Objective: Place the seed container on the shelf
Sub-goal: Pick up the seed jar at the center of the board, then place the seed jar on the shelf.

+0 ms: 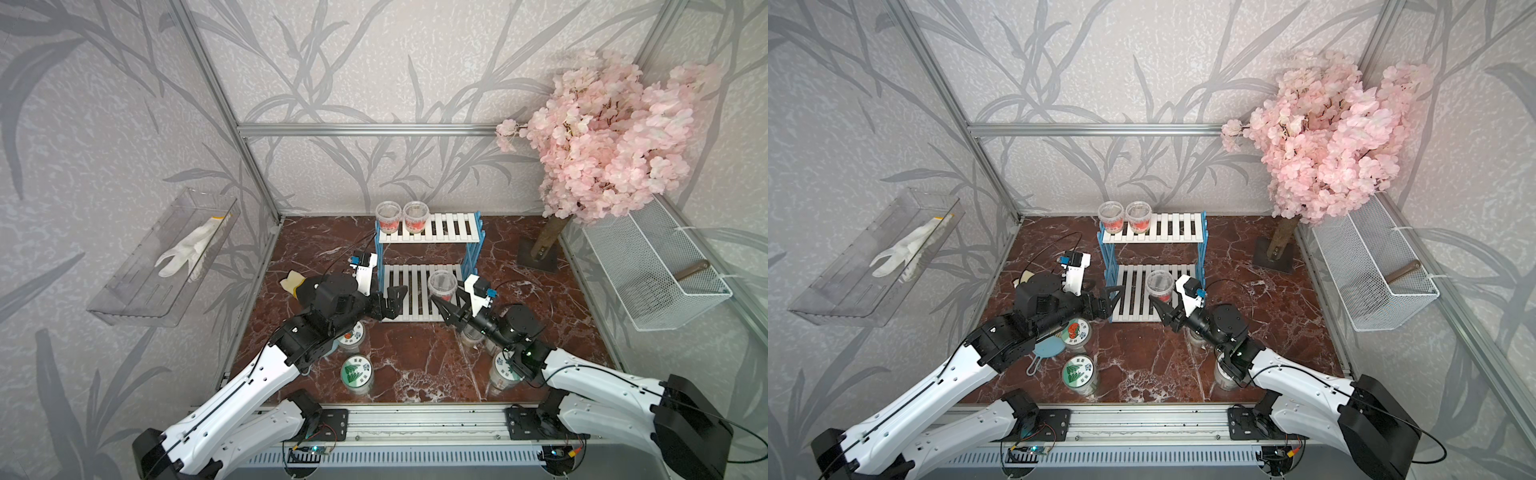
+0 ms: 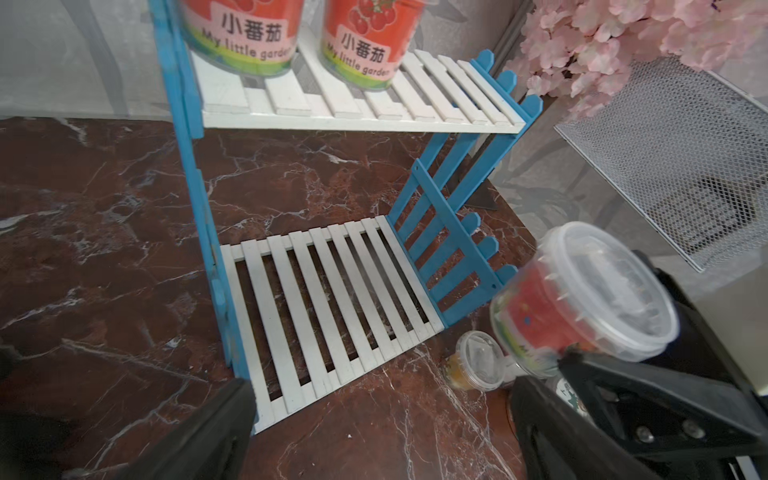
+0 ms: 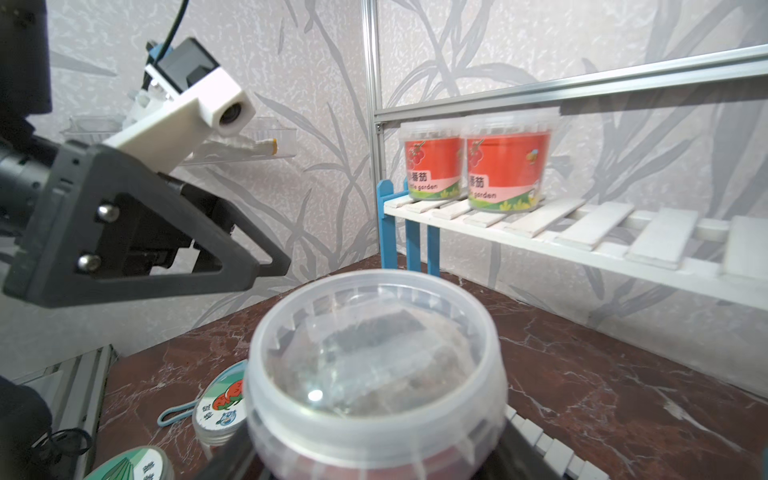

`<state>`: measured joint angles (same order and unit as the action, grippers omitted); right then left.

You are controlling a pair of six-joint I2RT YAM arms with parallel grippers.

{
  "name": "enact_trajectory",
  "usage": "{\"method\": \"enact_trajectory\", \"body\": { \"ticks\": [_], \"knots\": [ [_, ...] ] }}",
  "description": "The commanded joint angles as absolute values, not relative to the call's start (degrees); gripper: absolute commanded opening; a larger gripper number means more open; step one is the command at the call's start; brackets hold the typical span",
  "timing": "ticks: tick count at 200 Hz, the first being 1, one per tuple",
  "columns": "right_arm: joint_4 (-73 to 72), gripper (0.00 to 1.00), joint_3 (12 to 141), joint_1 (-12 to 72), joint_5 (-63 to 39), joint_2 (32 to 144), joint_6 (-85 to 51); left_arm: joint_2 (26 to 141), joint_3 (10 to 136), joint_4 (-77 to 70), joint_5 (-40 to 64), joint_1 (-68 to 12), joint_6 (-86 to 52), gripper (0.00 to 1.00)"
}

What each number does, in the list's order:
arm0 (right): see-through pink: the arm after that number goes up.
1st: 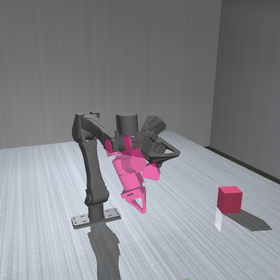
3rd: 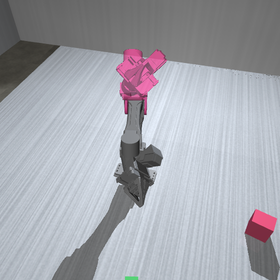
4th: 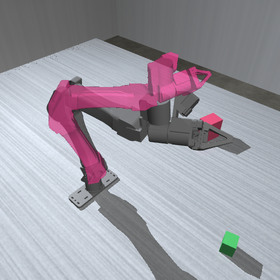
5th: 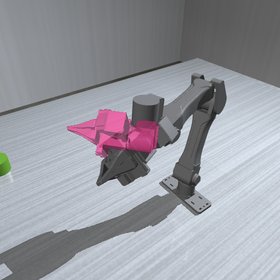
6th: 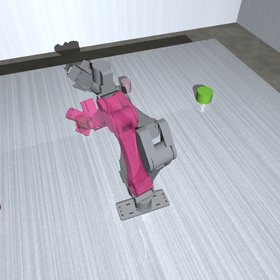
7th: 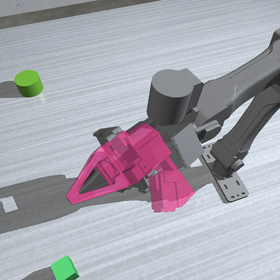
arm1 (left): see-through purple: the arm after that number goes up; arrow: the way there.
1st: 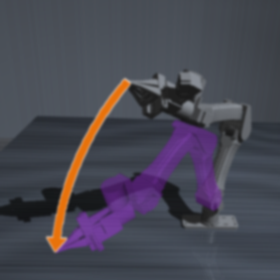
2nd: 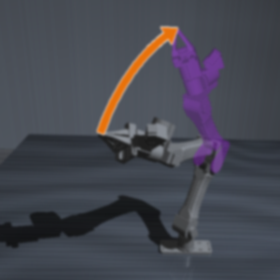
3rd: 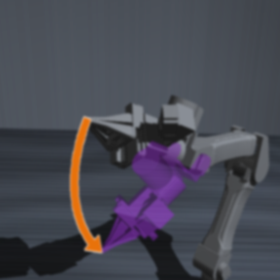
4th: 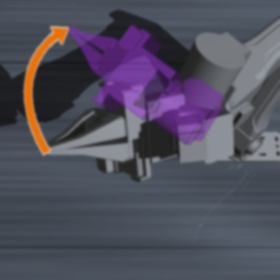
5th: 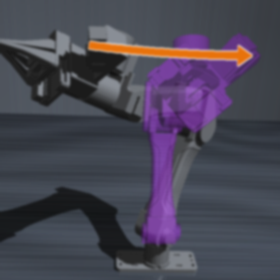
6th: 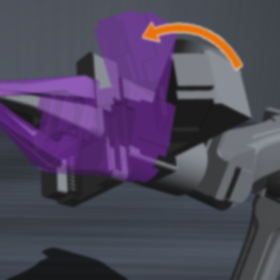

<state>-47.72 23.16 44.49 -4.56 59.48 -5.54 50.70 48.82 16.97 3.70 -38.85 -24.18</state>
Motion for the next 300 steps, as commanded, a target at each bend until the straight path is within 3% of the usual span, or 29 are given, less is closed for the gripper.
{"method": "enact_trajectory", "body": {
  "ticks": [1,122,300],
  "knots": [
    [-44.3,0.65,26.9,42.9,-2.1,58.1,-5.3,50.4,47.5,14.4,5.3,-38.1,-25.0,1.00],
    [-38.3,0.64,41.8,35.9,-3.4,67.8,-6.2,52.0,46.2,13.8,9.8,-37.6,-23.9,1.00],
    [-35.8,0.64,49.3,33.1,-4.8,74.0,-5.9,51.0,46.6,9.5,10.3,-37.5,-19.6,1.00]
  ]
}}
